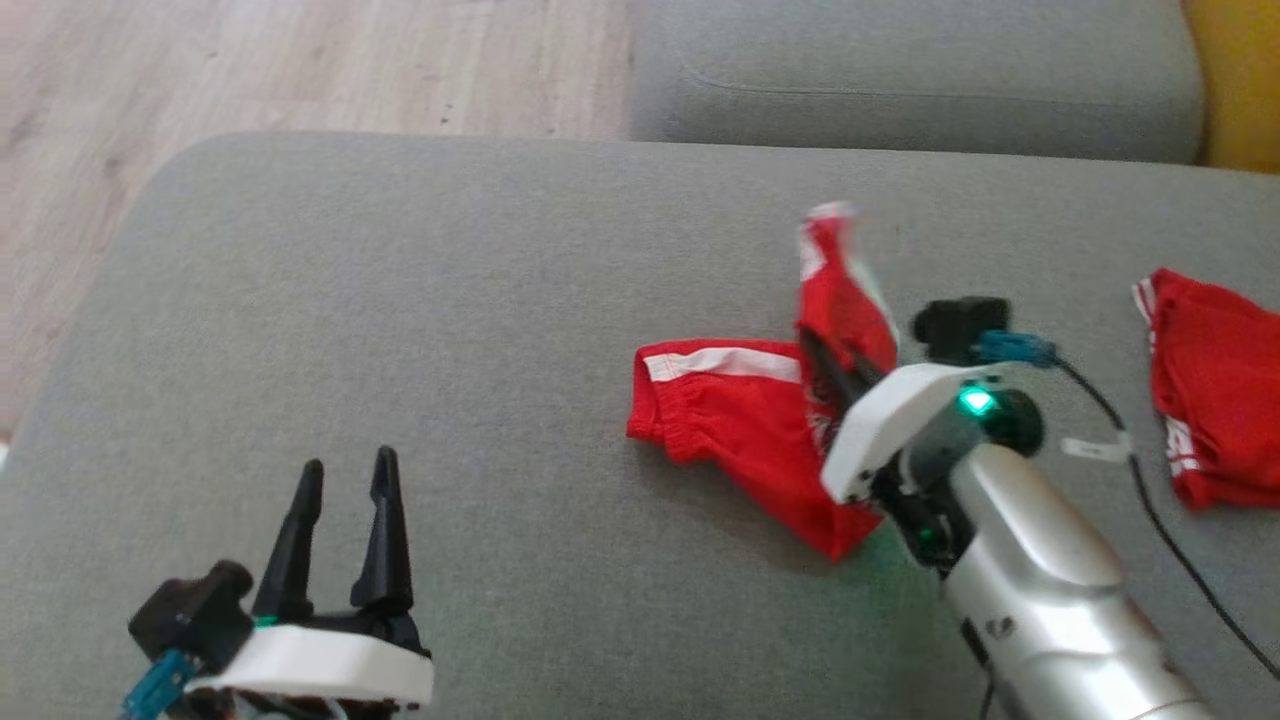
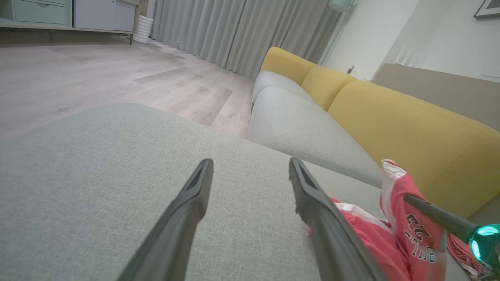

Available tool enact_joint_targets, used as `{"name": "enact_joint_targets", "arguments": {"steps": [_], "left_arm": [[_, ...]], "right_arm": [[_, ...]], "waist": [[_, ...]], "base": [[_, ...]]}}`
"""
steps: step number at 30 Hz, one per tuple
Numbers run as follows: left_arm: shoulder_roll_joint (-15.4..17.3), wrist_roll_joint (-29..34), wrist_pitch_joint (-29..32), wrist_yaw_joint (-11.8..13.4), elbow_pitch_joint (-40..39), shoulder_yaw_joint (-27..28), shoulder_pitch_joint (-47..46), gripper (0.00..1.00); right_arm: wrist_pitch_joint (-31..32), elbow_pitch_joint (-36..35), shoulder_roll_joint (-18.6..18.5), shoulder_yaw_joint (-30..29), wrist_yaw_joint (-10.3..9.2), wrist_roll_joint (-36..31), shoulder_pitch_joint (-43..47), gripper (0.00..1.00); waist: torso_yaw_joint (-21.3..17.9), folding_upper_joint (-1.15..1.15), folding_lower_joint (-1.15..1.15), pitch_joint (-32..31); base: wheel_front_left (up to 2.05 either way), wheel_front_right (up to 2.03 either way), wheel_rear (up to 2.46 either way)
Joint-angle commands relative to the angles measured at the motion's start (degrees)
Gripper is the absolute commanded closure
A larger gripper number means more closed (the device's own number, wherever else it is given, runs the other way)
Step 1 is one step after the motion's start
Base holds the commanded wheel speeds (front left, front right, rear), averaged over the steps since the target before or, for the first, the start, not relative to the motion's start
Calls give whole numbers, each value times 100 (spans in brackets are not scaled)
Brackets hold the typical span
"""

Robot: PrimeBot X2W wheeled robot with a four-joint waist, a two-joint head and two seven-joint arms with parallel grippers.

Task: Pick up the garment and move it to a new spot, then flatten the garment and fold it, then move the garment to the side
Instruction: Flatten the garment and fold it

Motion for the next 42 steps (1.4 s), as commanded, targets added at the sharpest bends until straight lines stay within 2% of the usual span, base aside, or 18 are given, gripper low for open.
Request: {"name": "enact_joint_targets", "arguments": {"steps": [1, 8, 17, 18, 19, 20, 21, 27, 31, 34, 42], "left_arm": [[32, 47, -93, -37, -124, 174, -305, 0], [-74, 65, -132, -112, -17, 174, -353, 0], [-177, 92, -169, -171, 89, 217, -359, 0], [-188, 97, -171, -177, 96, 220, -365, 0], [-197, 102, -174, -182, 104, 224, -373, 0], [-204, 107, -176, -189, 113, 227, -380, 0], [-209, 112, -177, -195, 120, 229, -388, 0], [-221, 134, -182, -205, 132, 229, -412, 0], [-236, 146, -183, -211, 132, 206, -424, 0], [-261, 155, -178, -210, 129, 172, -437, 0], [-288, 159, -169, -208, 133, 127, -468, 0]], "right_arm": [[121, -272, 98, 231, 39, 26, -202, 100], [454, -479, 138, 777, 39, 232, -174, 100], [653, -524, 140, 1359, 39, 486, -223, 100], [659, -547, 140, 1422, 39, 531, -224, 91], [664, -589, 140, 1502, 39, 582, -226, 67], [663, -636, 140, 1572, 39, 622, -225, 27], [649, -693, 140, 1628, 39, 666, -218, 0], [497, -1041, 141, 1845, 39, 877, -171, 0], [326, -1268, 141, 1771, 39, 862, -181, 0], [132, -1328, 141, 1475, 39, 656, -204, 0], [-268, -1161, 65, 208, 39, -301, -141, 0]], "waist": [[114, 0, 0, 15], [384, 0, 0, 98], [449, 0, 0, 154], [440, 0, 0, 165], [425, 0, 0, 176], [411, 0, 0, 182], [393, 0, 0, 188], [277, 0, 0, 209], [170, 0, 0, 221], [98, 0, 0, 227], [13, 0, 0, 266]], "base": [[0, 0, 0], [0, 0, 0], [0, 0, 0], [0, 0, 0], [0, 0, 0], [0, 0, 0], [0, 0, 0], [0, 0, 0], [0, 0, 0], [0, 0, 0], [0, 0, 0]]}}
